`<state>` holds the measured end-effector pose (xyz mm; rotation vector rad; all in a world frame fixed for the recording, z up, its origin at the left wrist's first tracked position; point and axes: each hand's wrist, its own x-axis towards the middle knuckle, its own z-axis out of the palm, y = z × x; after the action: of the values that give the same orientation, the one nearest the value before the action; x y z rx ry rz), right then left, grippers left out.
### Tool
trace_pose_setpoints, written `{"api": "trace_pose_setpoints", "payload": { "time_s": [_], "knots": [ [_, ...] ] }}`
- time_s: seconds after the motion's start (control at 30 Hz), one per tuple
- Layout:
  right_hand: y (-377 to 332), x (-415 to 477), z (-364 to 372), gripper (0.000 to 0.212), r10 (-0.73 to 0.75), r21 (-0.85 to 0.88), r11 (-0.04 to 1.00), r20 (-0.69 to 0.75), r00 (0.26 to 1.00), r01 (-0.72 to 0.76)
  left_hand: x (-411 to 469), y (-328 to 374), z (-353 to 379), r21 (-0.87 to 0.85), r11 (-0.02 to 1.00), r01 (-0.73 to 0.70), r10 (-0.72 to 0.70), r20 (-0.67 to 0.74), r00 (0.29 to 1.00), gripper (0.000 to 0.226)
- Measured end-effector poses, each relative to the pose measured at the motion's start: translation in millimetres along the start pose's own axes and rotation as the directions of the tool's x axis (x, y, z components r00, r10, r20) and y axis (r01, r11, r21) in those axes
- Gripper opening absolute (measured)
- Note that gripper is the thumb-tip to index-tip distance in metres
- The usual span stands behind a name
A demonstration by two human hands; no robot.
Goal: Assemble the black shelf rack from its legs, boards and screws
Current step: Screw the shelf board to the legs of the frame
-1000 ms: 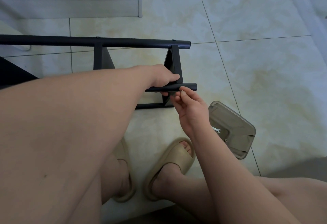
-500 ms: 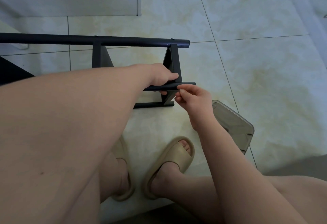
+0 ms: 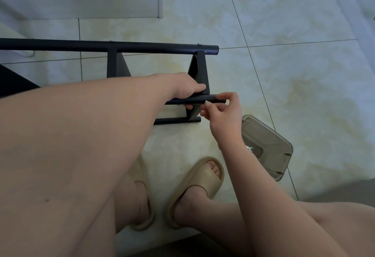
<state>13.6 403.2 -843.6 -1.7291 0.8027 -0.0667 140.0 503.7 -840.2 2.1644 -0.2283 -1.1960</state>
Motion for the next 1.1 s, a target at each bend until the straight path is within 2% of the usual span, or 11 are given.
{"api": "trace_pose_setpoints", "payload": {
  "time_s": [0.17, 0.27, 0.37, 0.43, 0.47, 0.57, 0.67, 0.73, 0.8, 0.97, 1.1],
  "knots": [
    [-6, 7, -7, 0.023, -0.106, -0.269, 0.956, 0.044, 0.993, 0.113, -1, 0, -1, -0.001, 1.0, 0.006, -0.006, 0.02, 1.0, 0.048],
    [-7, 8, -8, 0.02, -0.119, -0.338, 0.931, 0.068, 0.99, 0.136, -1, 0, -1, 0.012, 1.0, 0.009, -0.01, 0.02, 1.0, 0.049],
    [-10, 9, -9, 0.018, 0.063, -0.129, 0.99, 0.05, 0.997, -0.056, 1, 1, 0, 0.017, 1.0, 0.004, -0.004, 0.022, 1.0, 0.049],
    [-11, 5, -6, 0.018, 0.196, 0.073, 0.977, 0.079, 0.977, -0.202, 2, 1, 0, 0.03, 1.0, 0.007, -0.008, 0.022, 1.0, 0.05],
    [-11, 3, -4, 0.019, 0.217, 0.09, 0.971, 0.074, 0.973, -0.223, 2, 1, 1, 0.031, 0.999, 0.01, -0.01, 0.02, 1.0, 0.05],
    [-7, -1, 3, 0.024, 0.103, -0.131, 0.986, 0.013, 0.995, -0.1, 1, 2, 1, 0.04, 0.999, 0.009, -0.01, 0.027, 1.0, 0.05],
    [-3, 0, 0, 0.022, -0.11, -0.465, 0.876, 0.063, 0.992, 0.127, -2, 3, 0, 0.097, 0.995, -0.001, -0.003, 0.041, 0.999, 0.047],
    [-3, 5, -5, 0.021, -0.139, -0.521, 0.836, 0.103, 0.985, 0.173, -3, 4, -1, 0.096, 0.995, 0.007, -0.01, 0.031, 0.999, 0.047],
    [-4, 6, -6, 0.023, -0.101, -0.477, 0.868, 0.101, 0.99, 0.137, -3, 5, -1, 0.072, 0.997, 0.028, -0.03, 0.022, 0.999, 0.048],
    [-6, 1, 3, 0.029, 0.162, -0.137, 0.979, 0.071, 0.984, -0.151, 2, 4, -2, 0.08, 0.996, 0.042, -0.044, 0.018, 0.999, 0.048],
    [-6, 0, -1, 0.01, -0.173, -0.36, 0.918, 0.017, 0.985, 0.167, 3, 2, 0, 0.125, 0.992, 0.002, -0.006, 0.036, 0.999, 0.04]
  ]
}}
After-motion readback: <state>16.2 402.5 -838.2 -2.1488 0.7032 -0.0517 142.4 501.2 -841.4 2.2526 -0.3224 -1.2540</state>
